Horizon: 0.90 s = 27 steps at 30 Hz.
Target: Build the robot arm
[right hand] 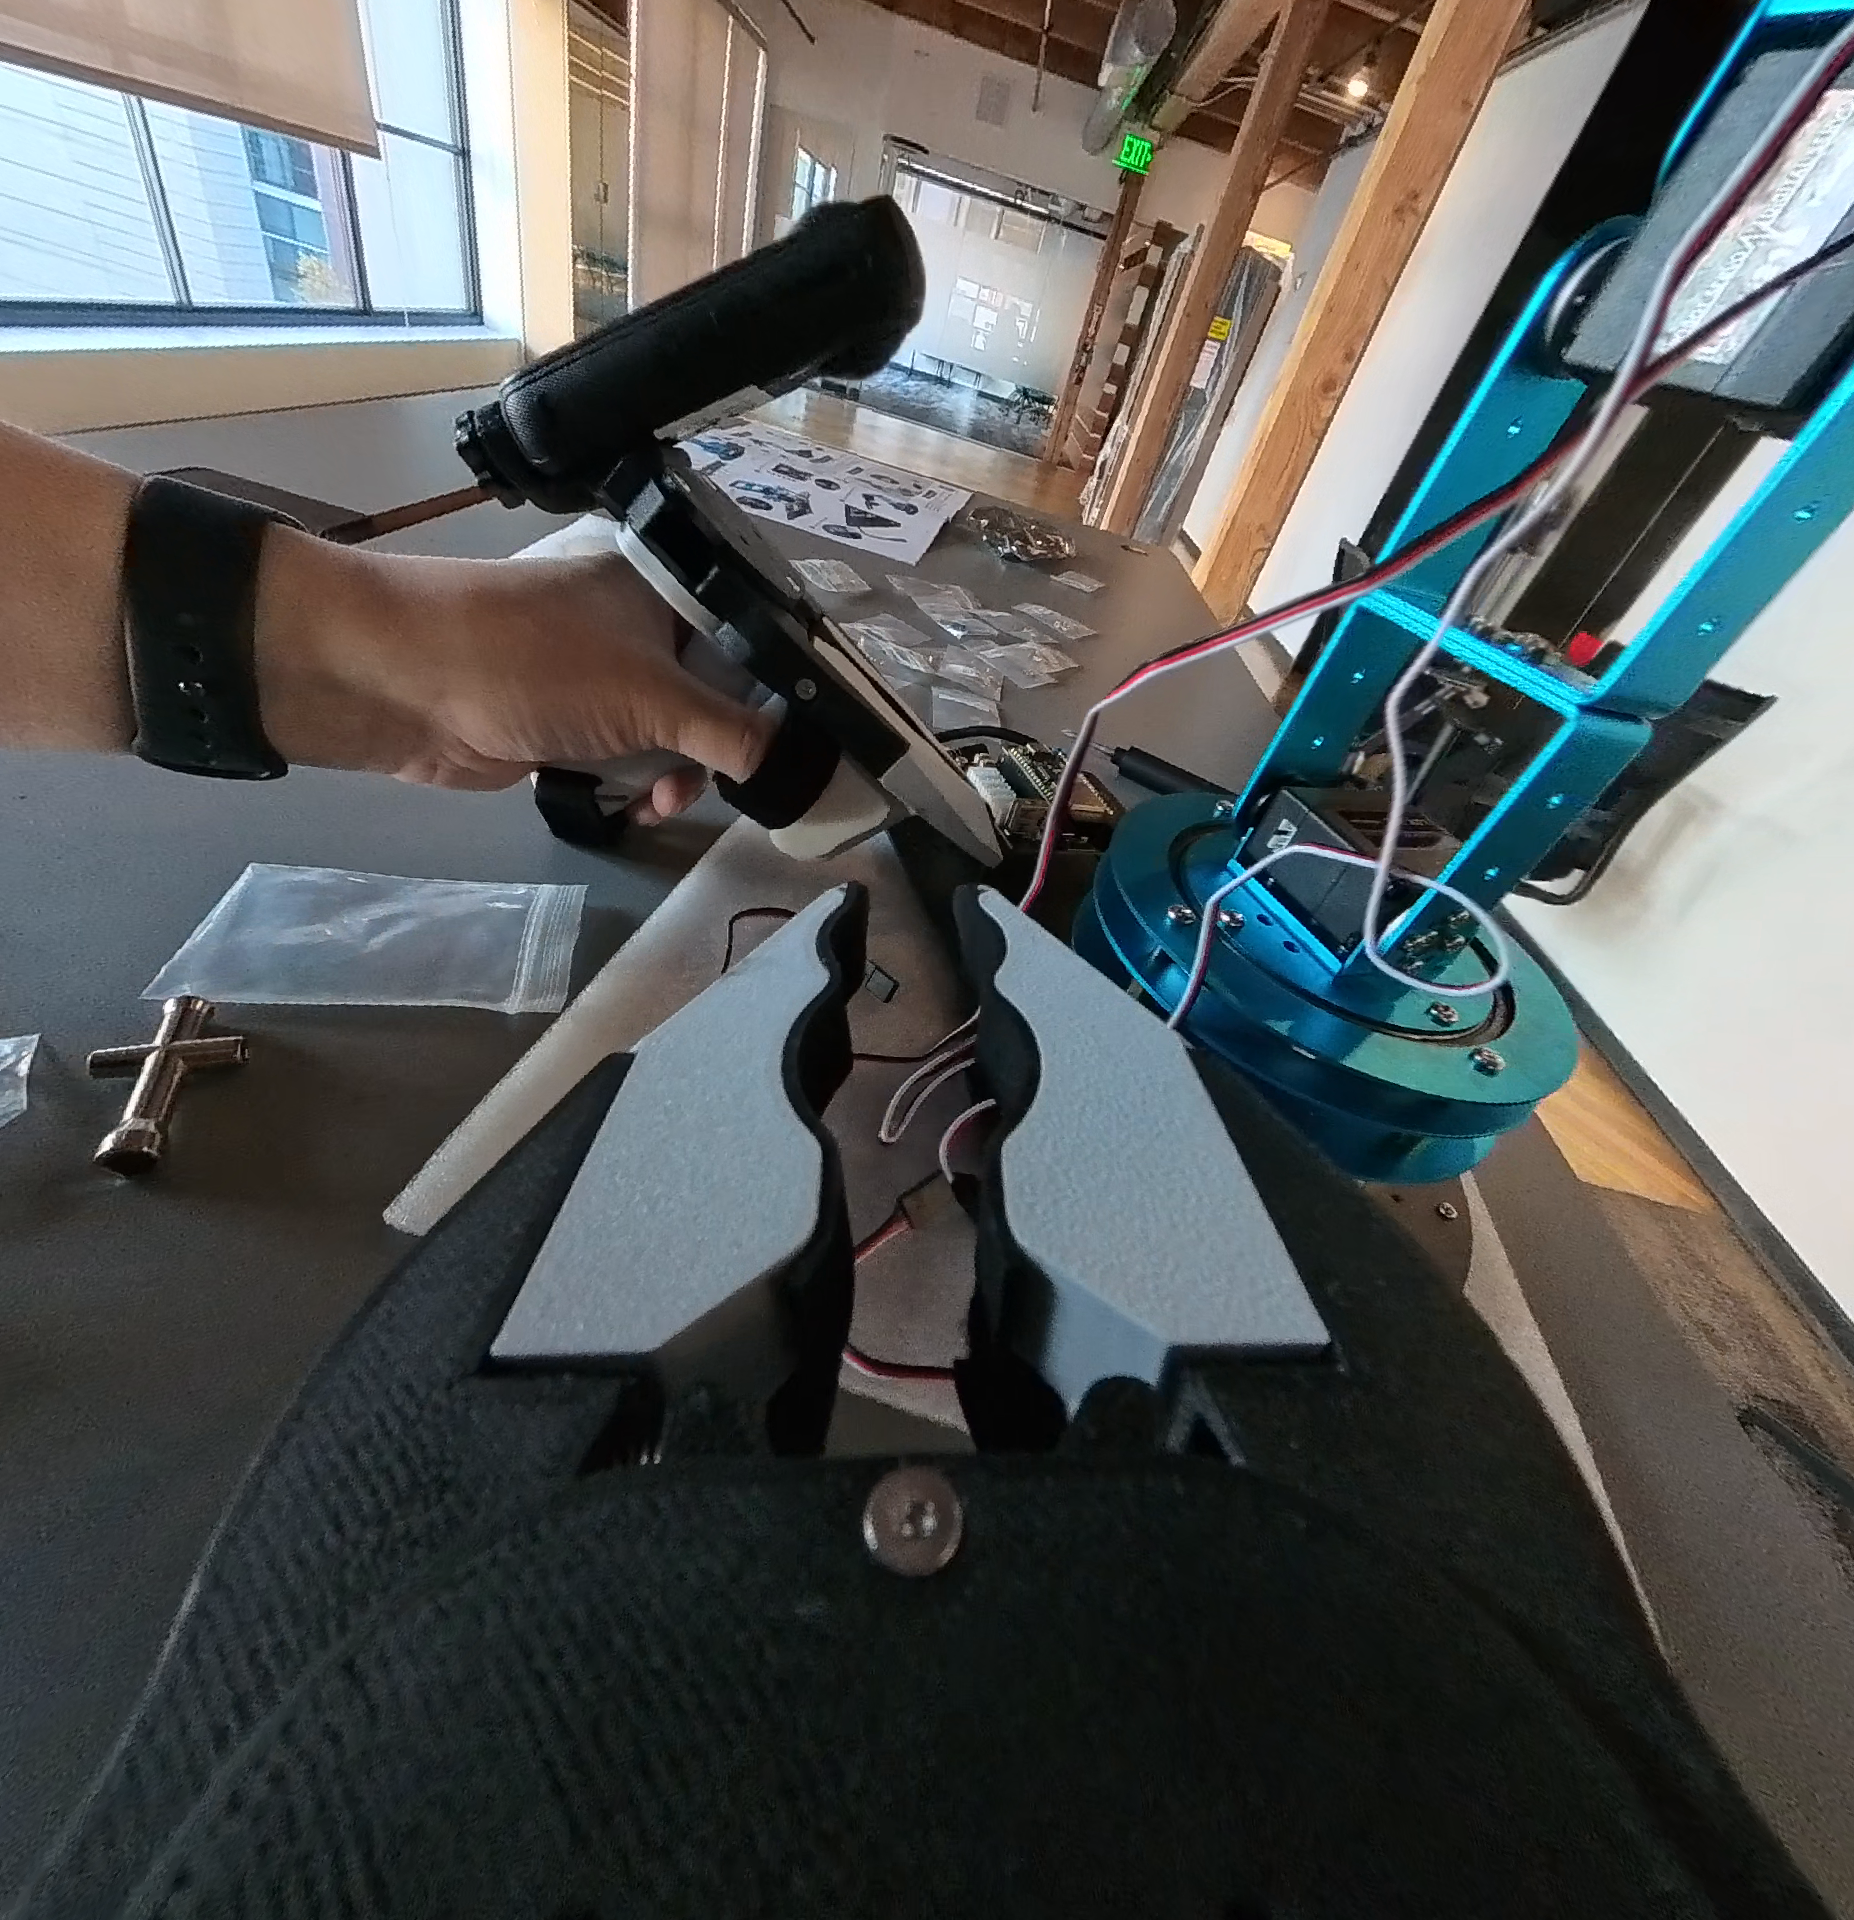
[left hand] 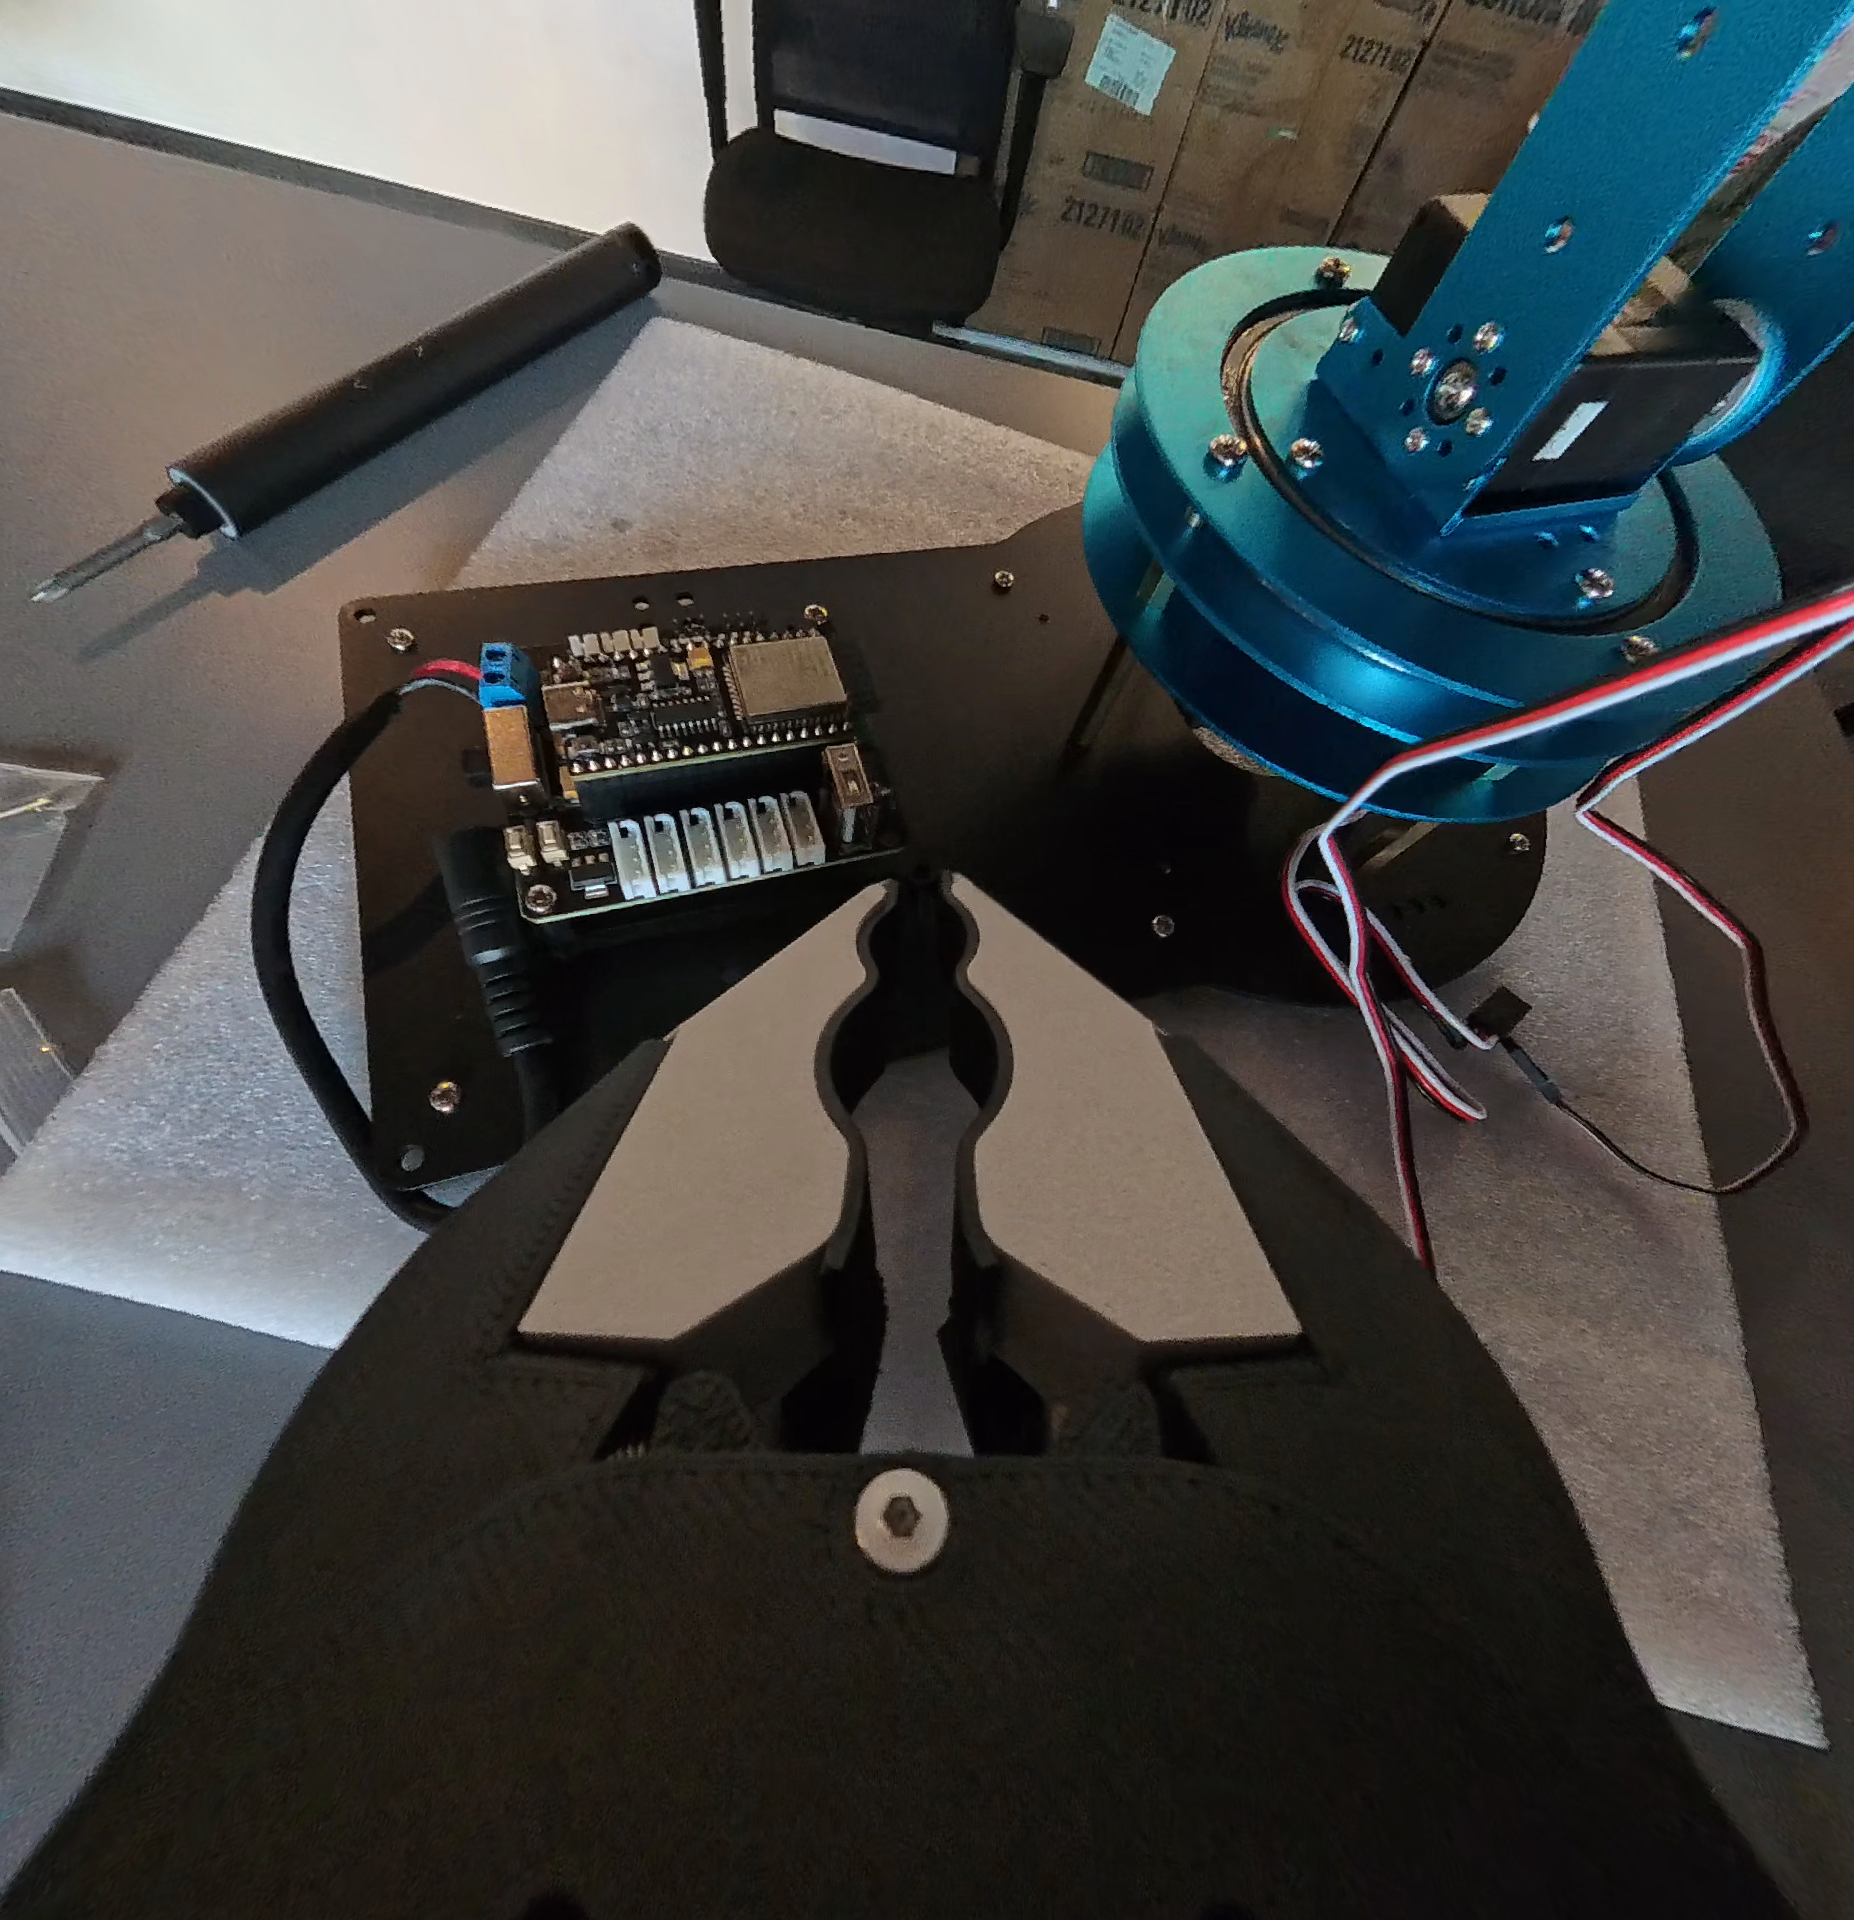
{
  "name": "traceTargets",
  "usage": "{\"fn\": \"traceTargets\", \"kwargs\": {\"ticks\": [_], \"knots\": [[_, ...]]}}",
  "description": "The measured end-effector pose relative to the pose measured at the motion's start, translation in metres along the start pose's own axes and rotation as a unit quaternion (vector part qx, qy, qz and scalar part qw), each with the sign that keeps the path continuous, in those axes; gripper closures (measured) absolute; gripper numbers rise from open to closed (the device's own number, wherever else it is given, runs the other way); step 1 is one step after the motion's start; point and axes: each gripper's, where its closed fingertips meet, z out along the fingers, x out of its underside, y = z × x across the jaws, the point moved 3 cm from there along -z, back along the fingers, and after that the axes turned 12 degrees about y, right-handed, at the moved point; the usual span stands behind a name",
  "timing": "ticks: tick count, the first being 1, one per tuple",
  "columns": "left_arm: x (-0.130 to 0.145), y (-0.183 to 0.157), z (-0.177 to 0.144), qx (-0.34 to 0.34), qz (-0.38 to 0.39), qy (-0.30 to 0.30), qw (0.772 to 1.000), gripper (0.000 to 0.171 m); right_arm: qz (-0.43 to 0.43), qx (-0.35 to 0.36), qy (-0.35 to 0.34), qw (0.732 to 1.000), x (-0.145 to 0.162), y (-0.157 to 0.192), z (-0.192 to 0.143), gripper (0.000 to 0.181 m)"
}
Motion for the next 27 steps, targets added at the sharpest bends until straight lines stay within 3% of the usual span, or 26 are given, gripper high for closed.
{"fn": "traceTargets", "kwargs": {"ticks": [27], "knots": [[0.003, 0.003, 0.008, 0.005, -0.013, 0.028, 1.000, 0.168, 0.007, 0.011, -0.009, 1.000, -0.002, -0.015, -0.004, 0.166]]}}
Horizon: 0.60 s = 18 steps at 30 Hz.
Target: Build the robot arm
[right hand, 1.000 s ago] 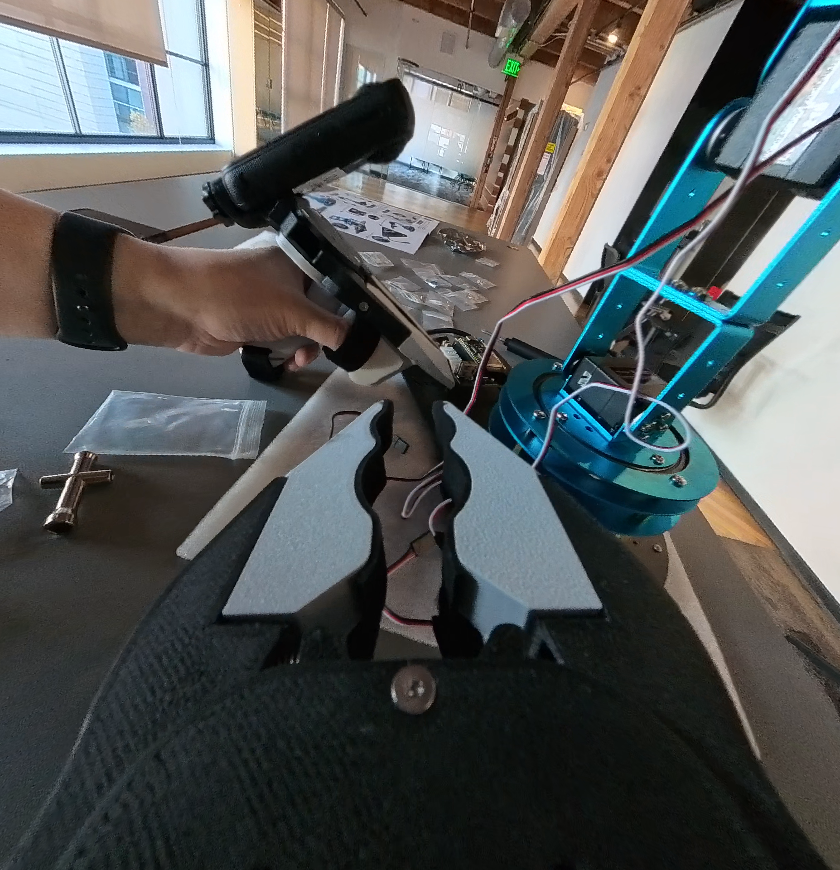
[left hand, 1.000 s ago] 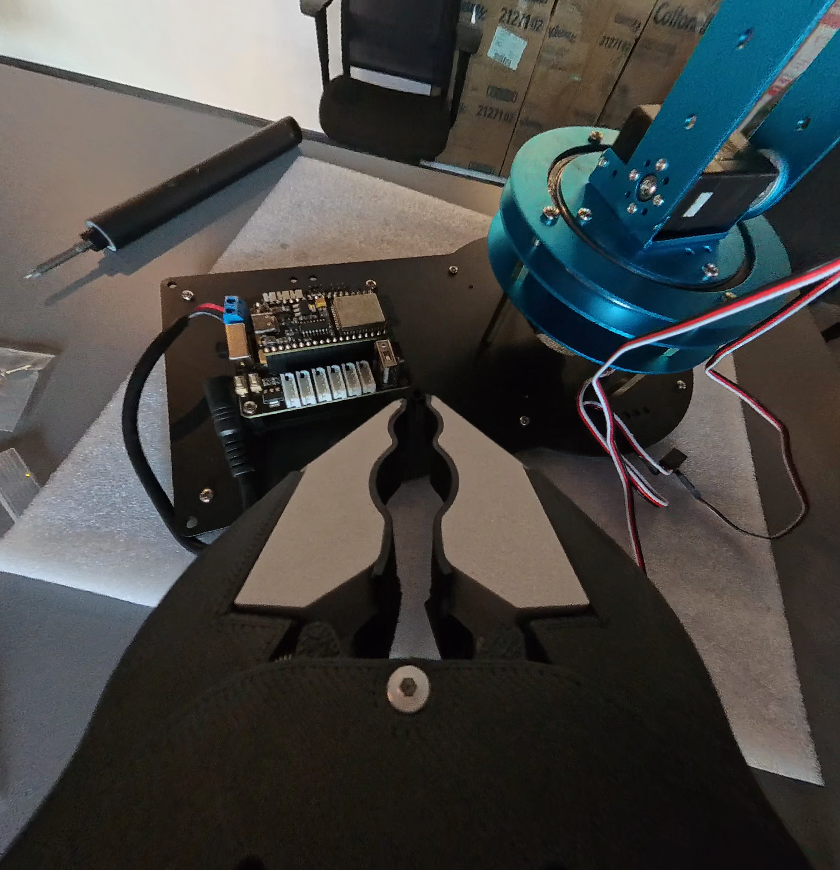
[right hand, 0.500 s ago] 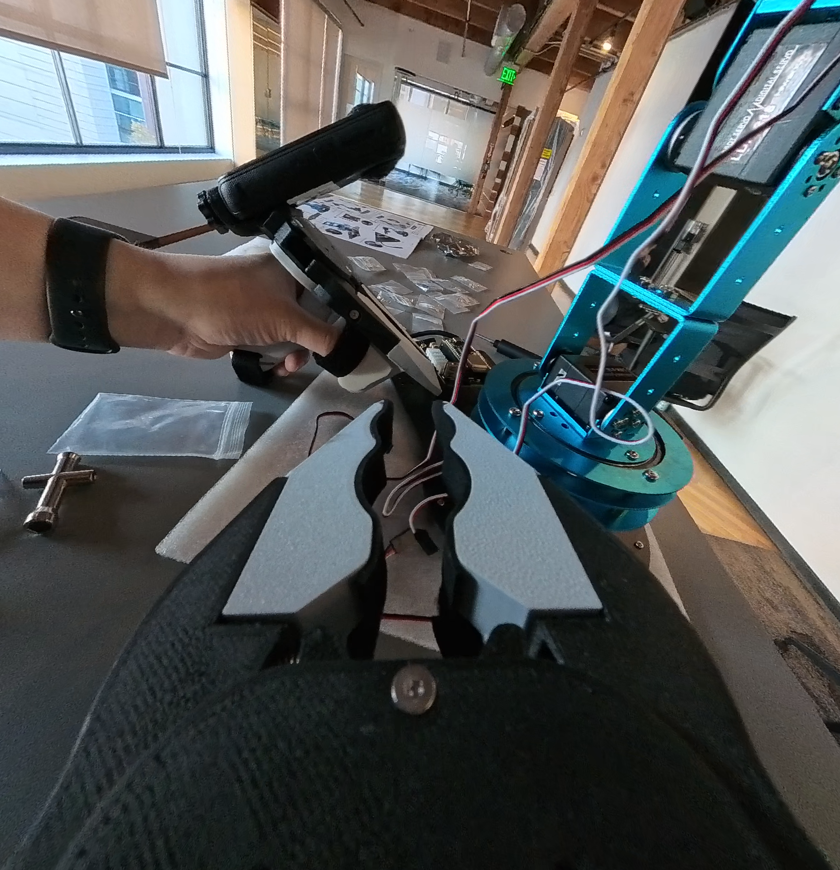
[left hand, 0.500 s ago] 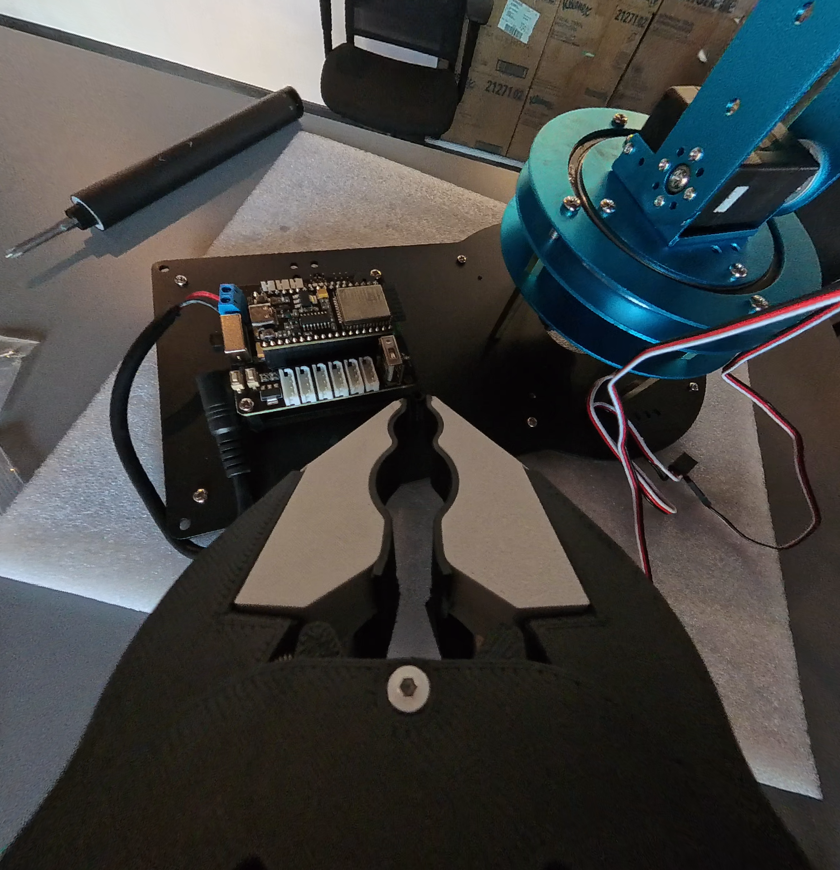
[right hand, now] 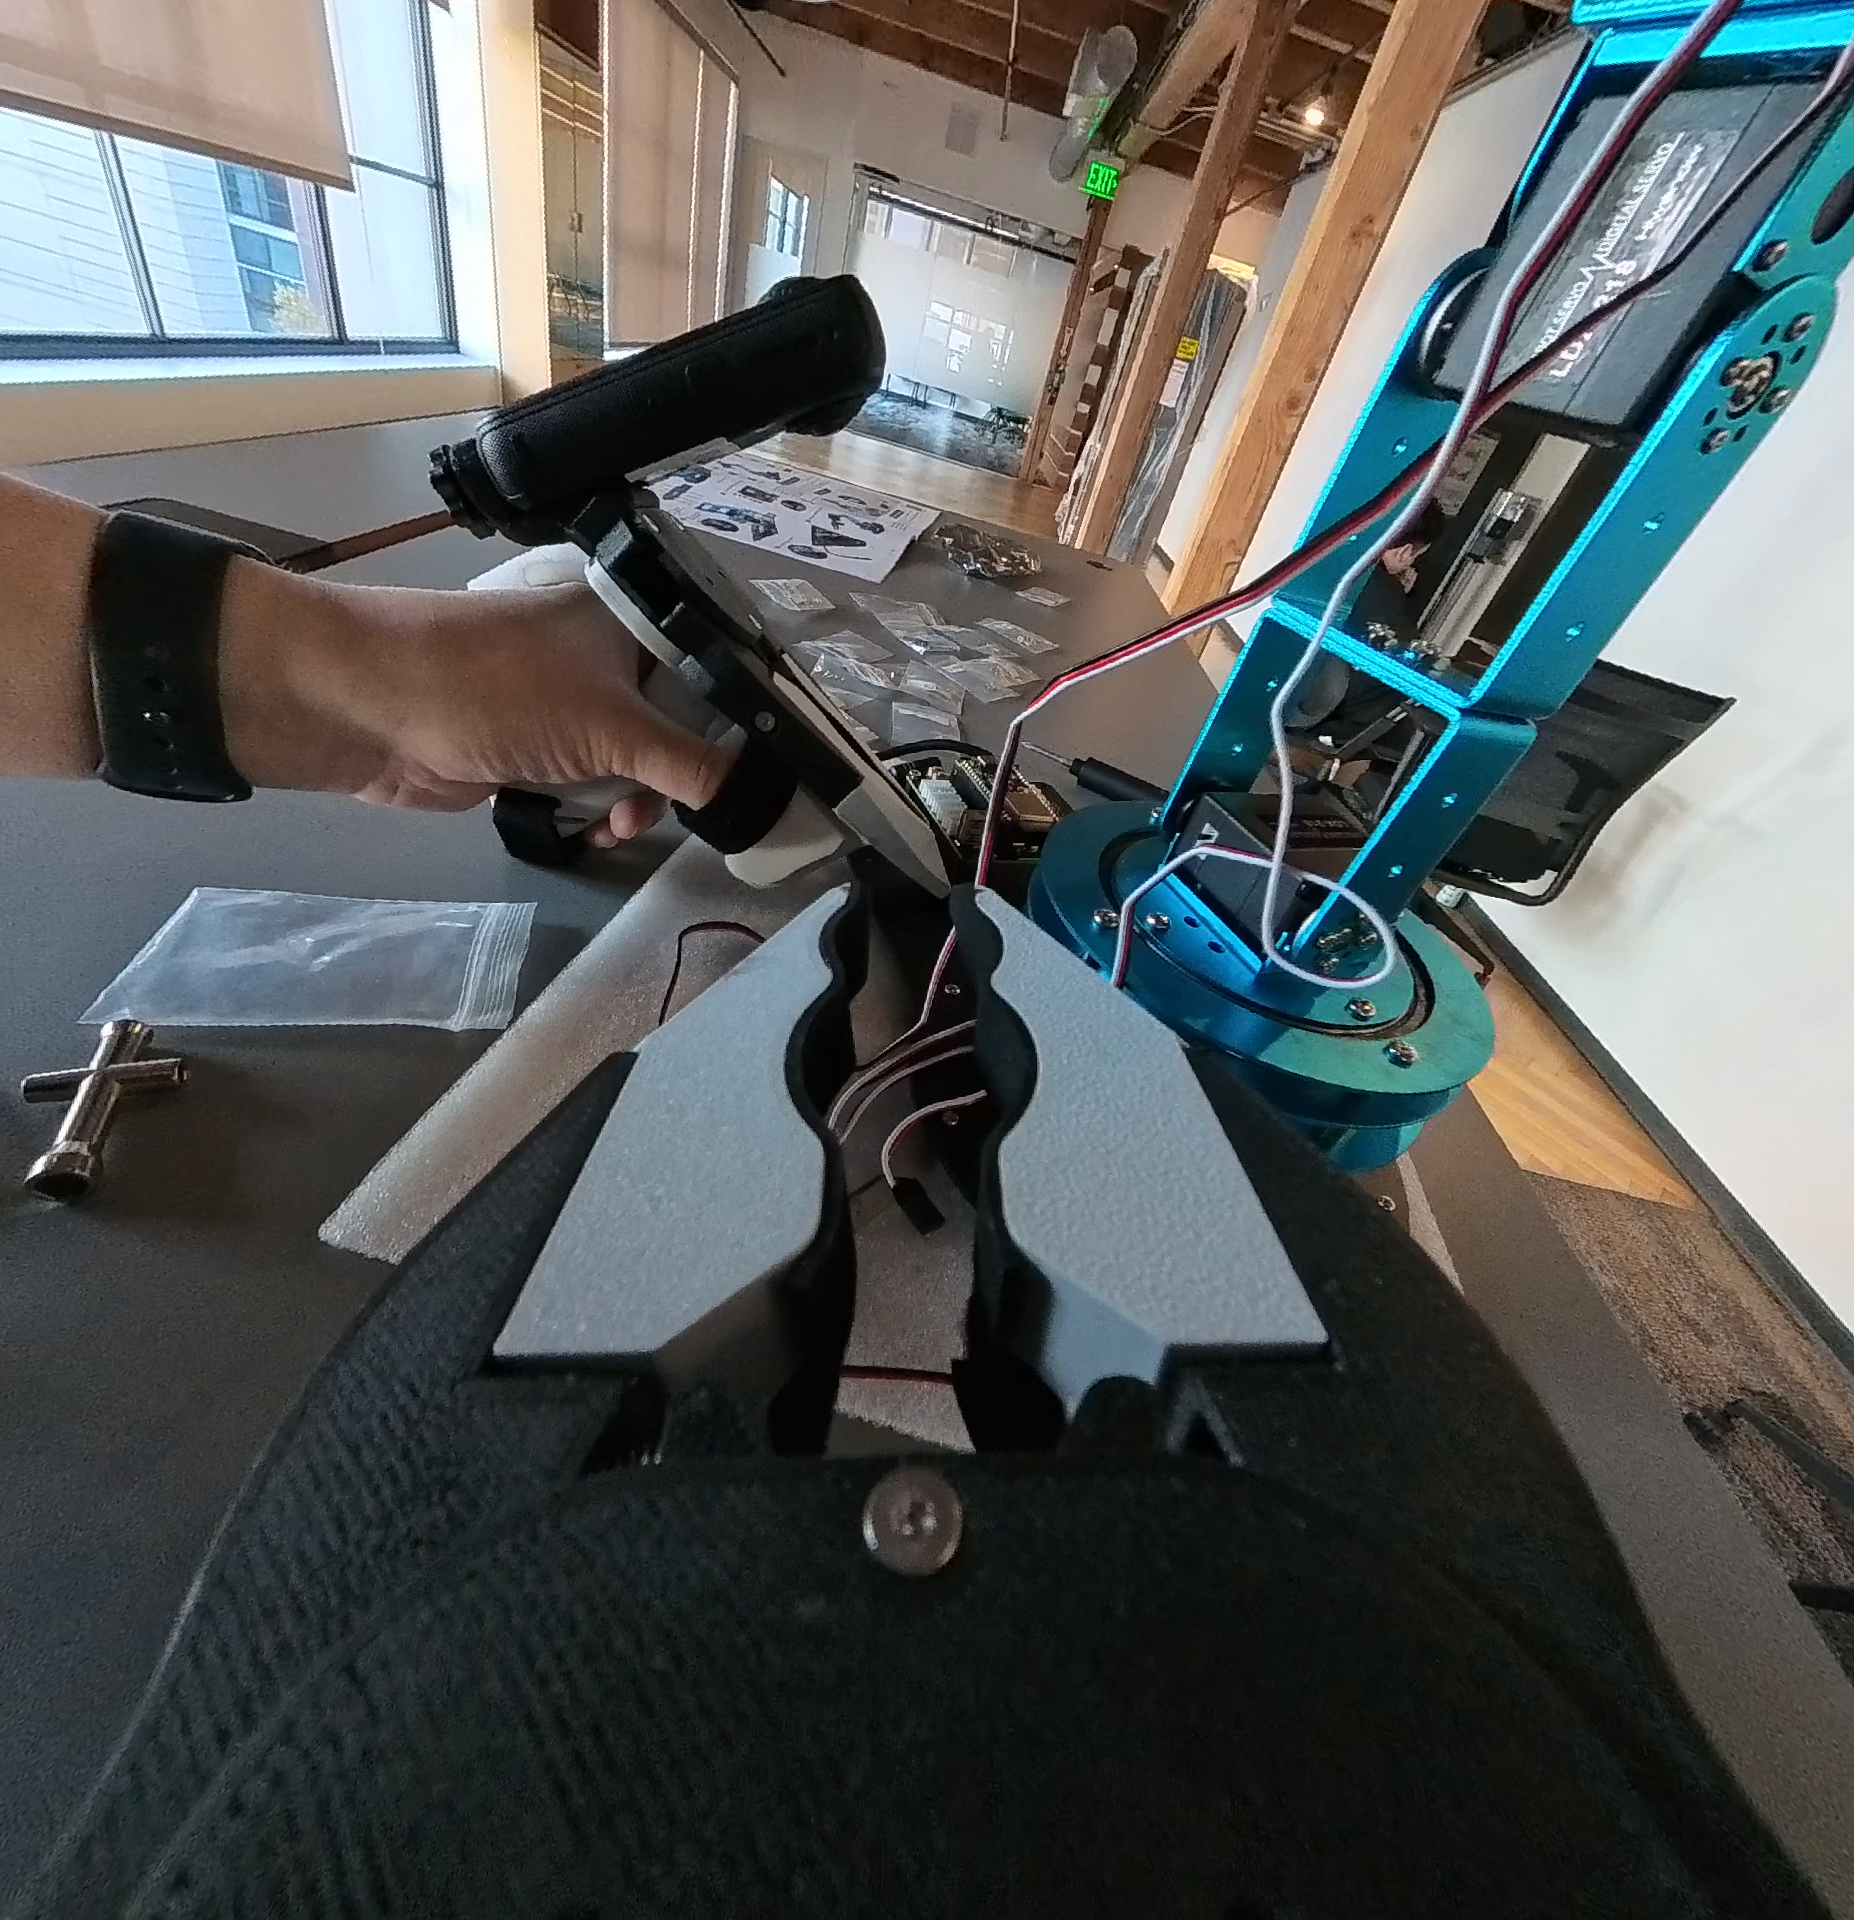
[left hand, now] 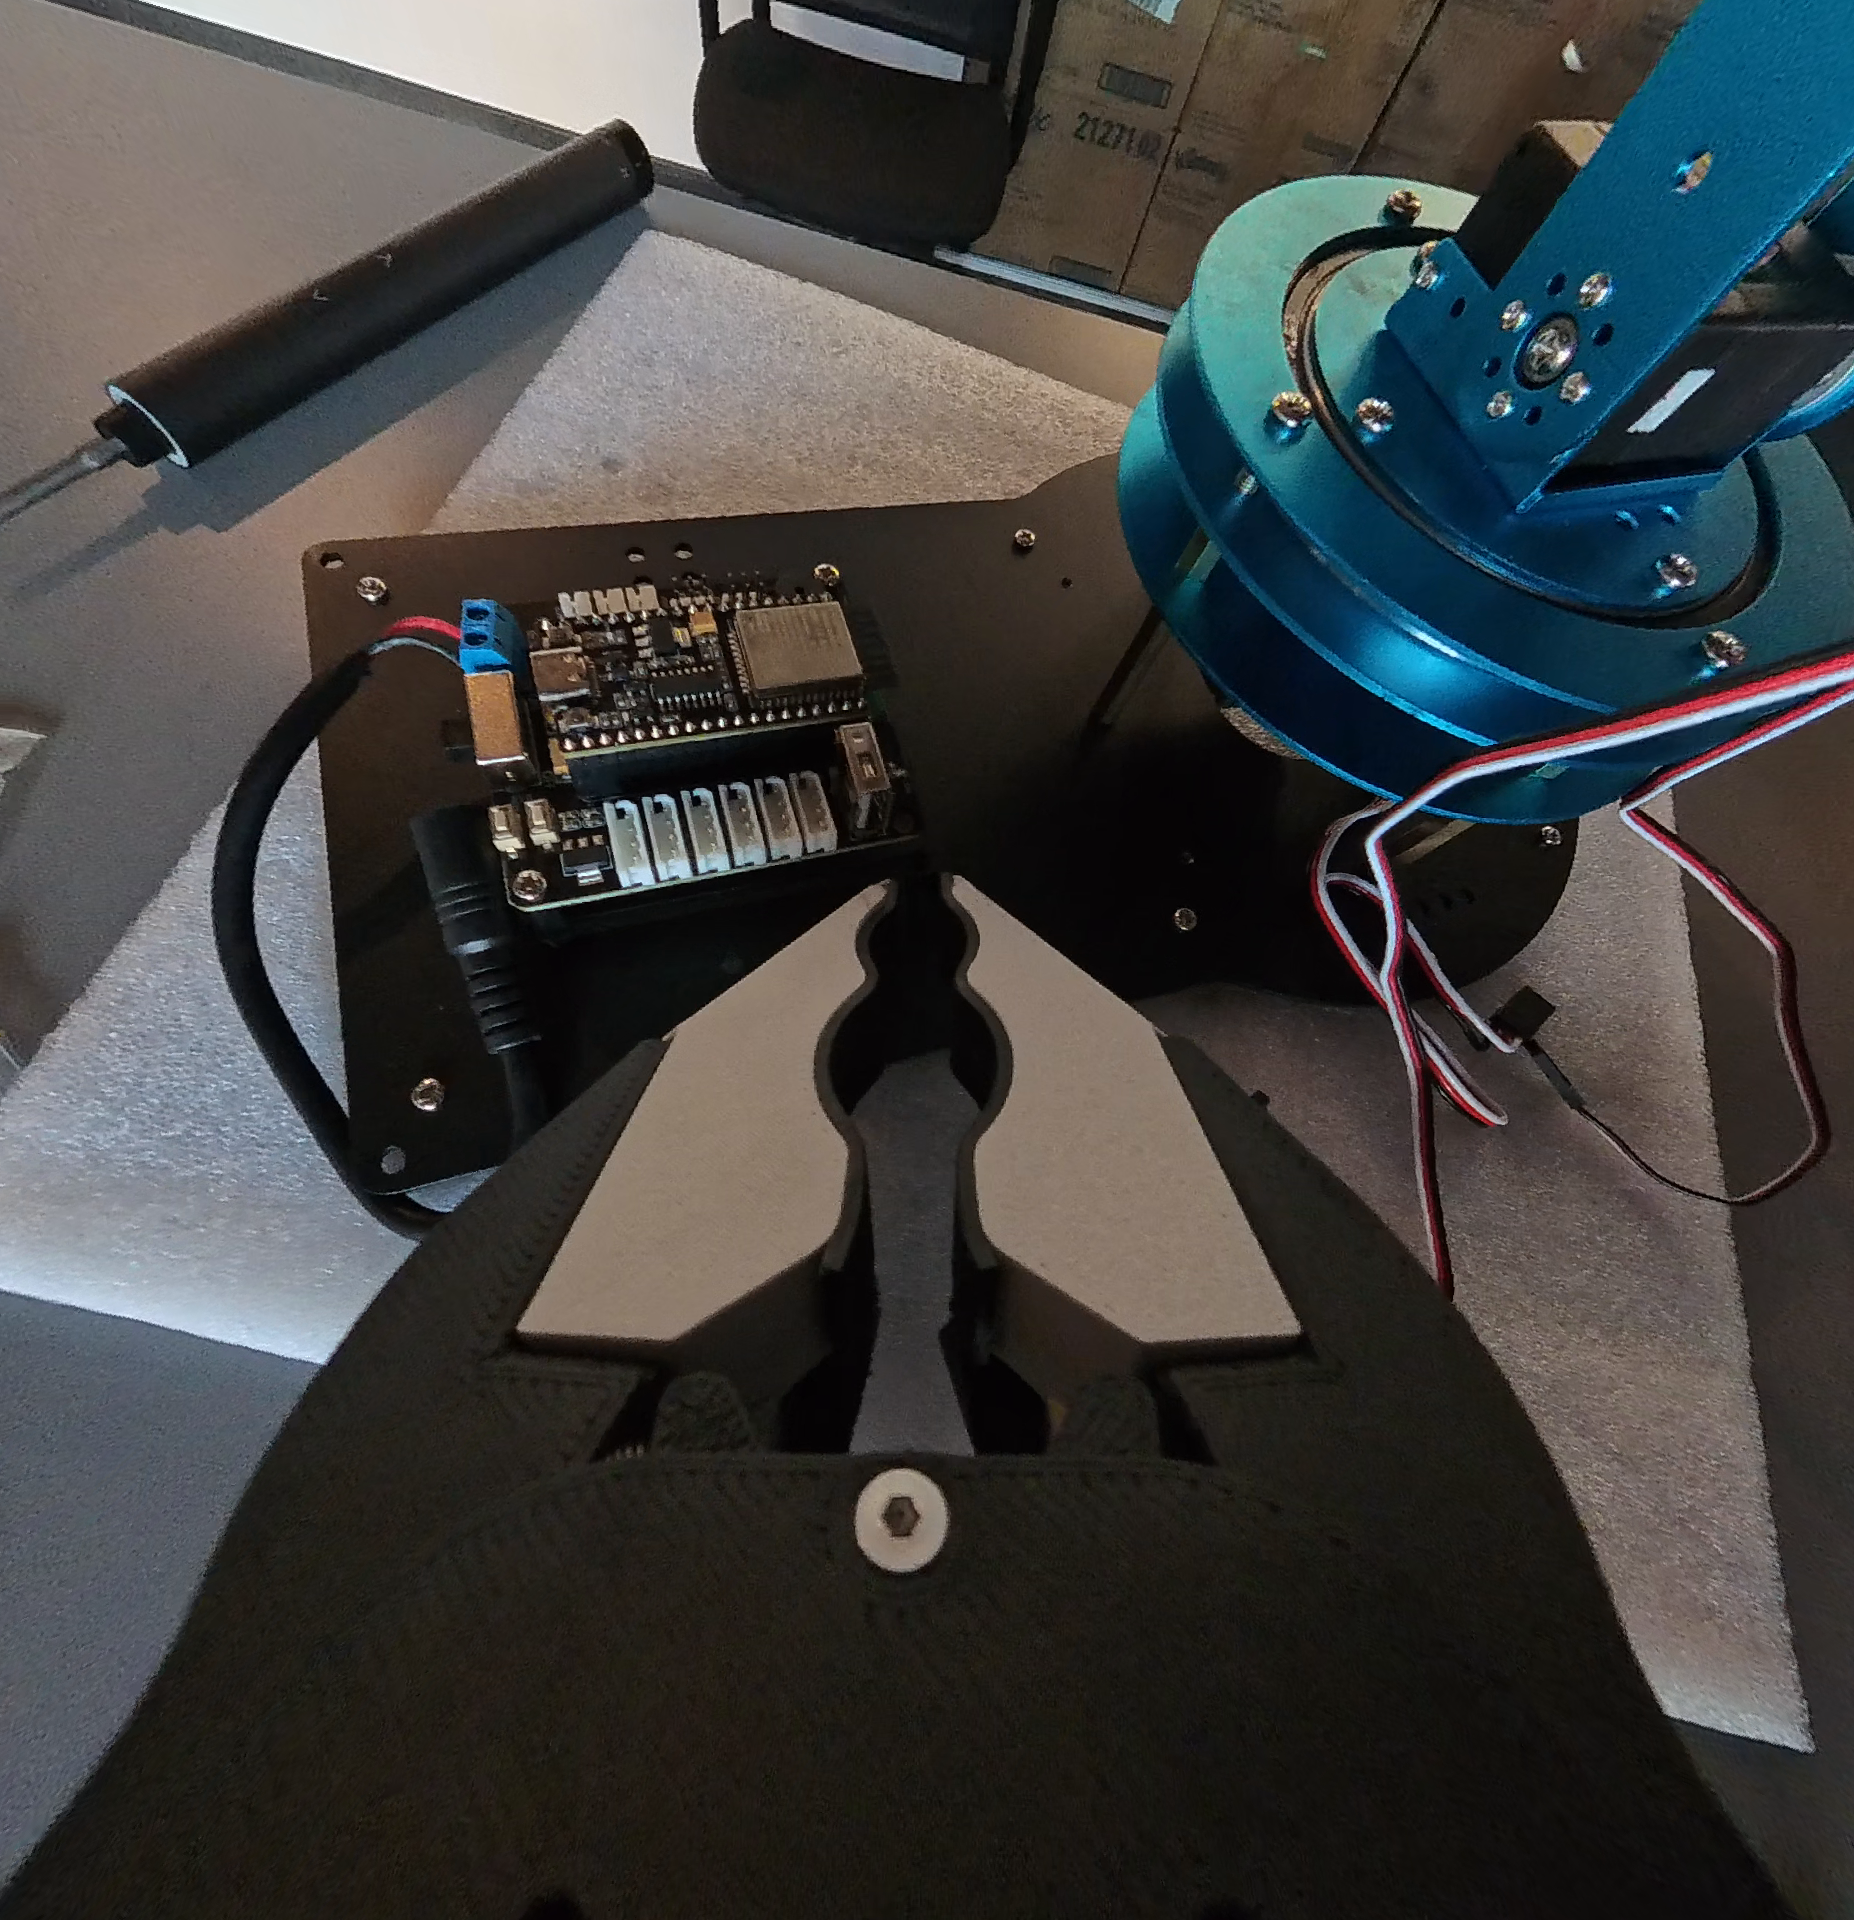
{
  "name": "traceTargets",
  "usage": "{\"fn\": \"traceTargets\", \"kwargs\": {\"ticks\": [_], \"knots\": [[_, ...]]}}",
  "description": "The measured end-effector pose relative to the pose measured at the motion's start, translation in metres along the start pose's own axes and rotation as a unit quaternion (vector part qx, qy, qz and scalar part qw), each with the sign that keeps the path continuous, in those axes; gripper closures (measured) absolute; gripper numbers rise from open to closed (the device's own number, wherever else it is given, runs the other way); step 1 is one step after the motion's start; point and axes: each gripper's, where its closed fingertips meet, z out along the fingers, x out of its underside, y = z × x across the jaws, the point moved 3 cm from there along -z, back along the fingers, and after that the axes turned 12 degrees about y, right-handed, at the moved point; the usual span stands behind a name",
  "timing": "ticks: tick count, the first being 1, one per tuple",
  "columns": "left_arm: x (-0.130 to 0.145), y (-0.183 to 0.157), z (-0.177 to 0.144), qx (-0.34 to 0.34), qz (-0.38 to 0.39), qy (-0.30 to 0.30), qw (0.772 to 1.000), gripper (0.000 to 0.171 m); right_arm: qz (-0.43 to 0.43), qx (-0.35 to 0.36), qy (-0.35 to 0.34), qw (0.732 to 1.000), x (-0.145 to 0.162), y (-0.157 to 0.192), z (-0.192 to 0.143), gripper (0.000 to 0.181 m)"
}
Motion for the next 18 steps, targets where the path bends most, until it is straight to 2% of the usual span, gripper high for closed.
{"fn": "traceTargets", "kwargs": {"ticks": [18], "knots": [[-0.0001, -0.0001, -0.0004, 0.002, -0.002, -0.001, 1.000, 0.166, 0.002, 0.005, -0.004, 1.000, -0.0013, -0.0041, -0.0038, 0.166]]}}
